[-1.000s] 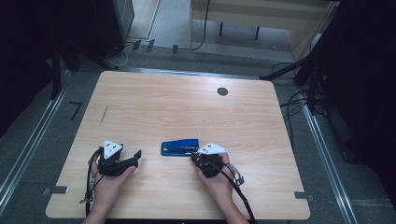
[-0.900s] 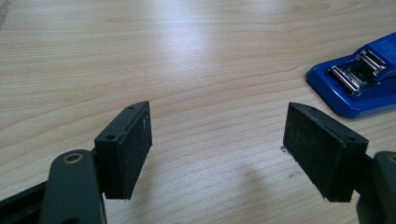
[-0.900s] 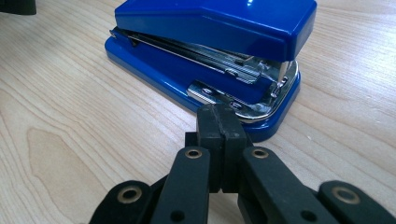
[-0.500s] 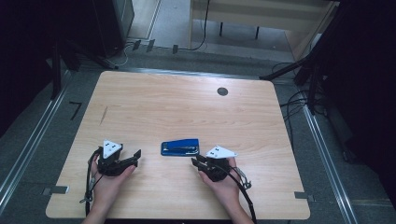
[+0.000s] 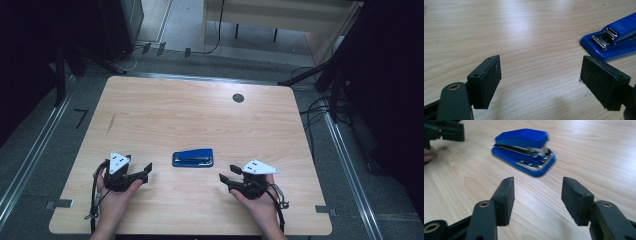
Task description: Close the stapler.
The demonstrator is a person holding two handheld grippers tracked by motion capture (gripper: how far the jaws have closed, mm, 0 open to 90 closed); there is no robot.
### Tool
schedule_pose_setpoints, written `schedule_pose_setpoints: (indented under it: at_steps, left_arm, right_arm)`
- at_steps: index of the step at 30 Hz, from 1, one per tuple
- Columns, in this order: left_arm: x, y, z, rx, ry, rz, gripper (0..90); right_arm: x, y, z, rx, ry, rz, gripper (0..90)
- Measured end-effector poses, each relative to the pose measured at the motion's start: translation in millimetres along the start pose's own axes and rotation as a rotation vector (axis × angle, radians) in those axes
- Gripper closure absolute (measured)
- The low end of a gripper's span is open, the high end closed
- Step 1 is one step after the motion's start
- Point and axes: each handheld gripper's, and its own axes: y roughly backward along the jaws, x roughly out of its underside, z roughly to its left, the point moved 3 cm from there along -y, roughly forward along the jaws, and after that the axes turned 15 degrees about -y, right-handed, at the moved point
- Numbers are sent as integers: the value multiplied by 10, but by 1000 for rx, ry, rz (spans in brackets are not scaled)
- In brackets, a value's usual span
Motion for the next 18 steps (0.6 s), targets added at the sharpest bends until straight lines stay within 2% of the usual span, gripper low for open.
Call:
schedule_pose_setpoints:
  at_steps: [2,5,8,12,14,18]
  left_arm:
    - [3,9,-9,-8,-11,-1,167]
    - [15,36,-10,-12,-11,-14,145]
    - [27,50,-3,-20,-15,0,145]
    - [39,97,24,-49,-5,5,136]
    - [67,131,36,-66,-14,11,133]
    - [137,228,81,-46,-33,15,121]
  right_arm:
    - [11,64,-87,-6,-33,-6,428]
    - [17,157,-190,1,-48,-12,407]
    - [27,261,-274,-8,-70,-21,380]
    - [41,404,-400,-13,-87,-42,355]
    - [60,480,-463,-6,-91,-51,343]
    - [136,614,-583,7,-93,-53,326]
